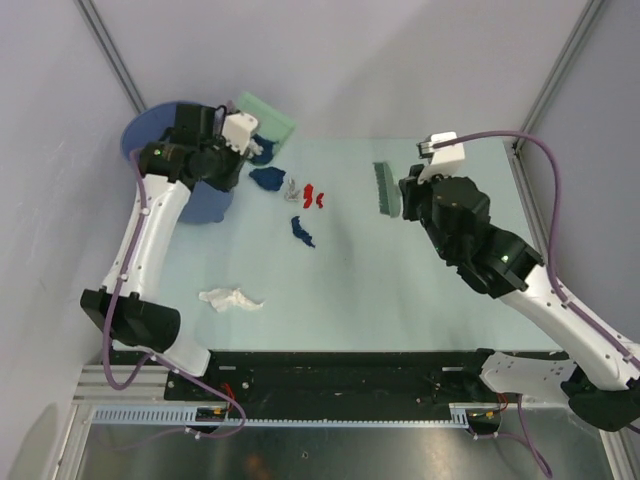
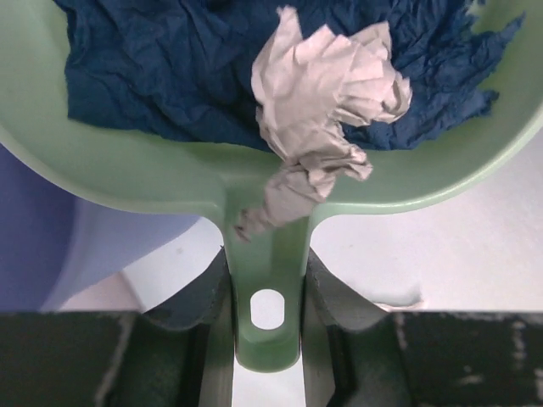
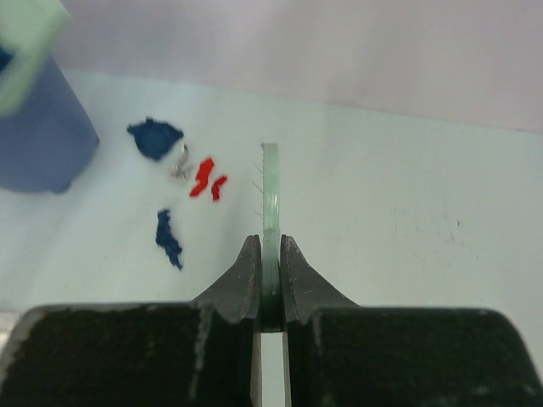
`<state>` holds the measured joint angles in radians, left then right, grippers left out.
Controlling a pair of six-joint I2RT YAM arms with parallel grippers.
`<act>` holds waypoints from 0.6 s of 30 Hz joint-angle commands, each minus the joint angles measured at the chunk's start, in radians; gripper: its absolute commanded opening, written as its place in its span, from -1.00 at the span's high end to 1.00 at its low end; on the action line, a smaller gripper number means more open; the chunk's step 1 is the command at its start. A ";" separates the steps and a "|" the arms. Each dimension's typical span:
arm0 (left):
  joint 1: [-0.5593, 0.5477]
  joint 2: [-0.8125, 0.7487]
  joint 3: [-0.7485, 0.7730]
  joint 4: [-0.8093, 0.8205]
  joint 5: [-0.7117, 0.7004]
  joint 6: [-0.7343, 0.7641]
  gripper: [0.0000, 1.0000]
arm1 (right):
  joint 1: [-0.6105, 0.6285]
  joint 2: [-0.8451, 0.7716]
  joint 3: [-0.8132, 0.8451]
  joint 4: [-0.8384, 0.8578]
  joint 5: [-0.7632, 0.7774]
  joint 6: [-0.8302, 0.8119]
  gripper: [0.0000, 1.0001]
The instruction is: Sweep away the paper scraps from the table
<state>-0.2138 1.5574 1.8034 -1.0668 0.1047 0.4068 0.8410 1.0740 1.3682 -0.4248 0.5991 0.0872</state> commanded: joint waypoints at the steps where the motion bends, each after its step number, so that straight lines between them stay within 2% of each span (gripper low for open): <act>1: 0.062 0.004 0.141 -0.088 -0.200 -0.051 1.00 | -0.003 0.000 -0.003 -0.015 -0.036 0.031 1.00; 5: 0.142 0.064 0.339 -0.168 -0.327 -0.008 1.00 | -0.003 0.001 -0.020 -0.023 -0.059 0.037 1.00; 8: 0.156 0.078 0.417 -0.182 -0.498 0.065 1.00 | -0.005 -0.003 -0.031 -0.022 -0.074 0.039 1.00; 9: 0.156 0.085 0.434 -0.182 -0.599 0.088 1.00 | -0.005 -0.003 -0.034 -0.022 -0.078 0.039 1.00; 12: 0.151 0.134 0.478 -0.180 -0.779 0.182 1.00 | -0.003 -0.003 -0.052 -0.011 -0.087 0.037 1.00; 13: 0.149 0.147 0.481 -0.177 -0.932 0.213 1.00 | -0.003 -0.002 -0.057 -0.006 -0.097 0.034 1.00; 16: 0.137 0.205 0.505 -0.150 -1.187 0.325 0.99 | 0.000 -0.002 -0.073 0.003 -0.128 0.028 1.00; 18: 0.139 0.242 0.550 -0.089 -1.275 0.432 1.00 | 0.000 -0.003 -0.080 0.006 -0.143 0.022 1.00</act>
<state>-0.0677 1.7271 2.2761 -1.2301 -0.7872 0.6300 0.8402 1.0927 1.2957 -0.4660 0.4980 0.1116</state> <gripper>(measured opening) 0.318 0.077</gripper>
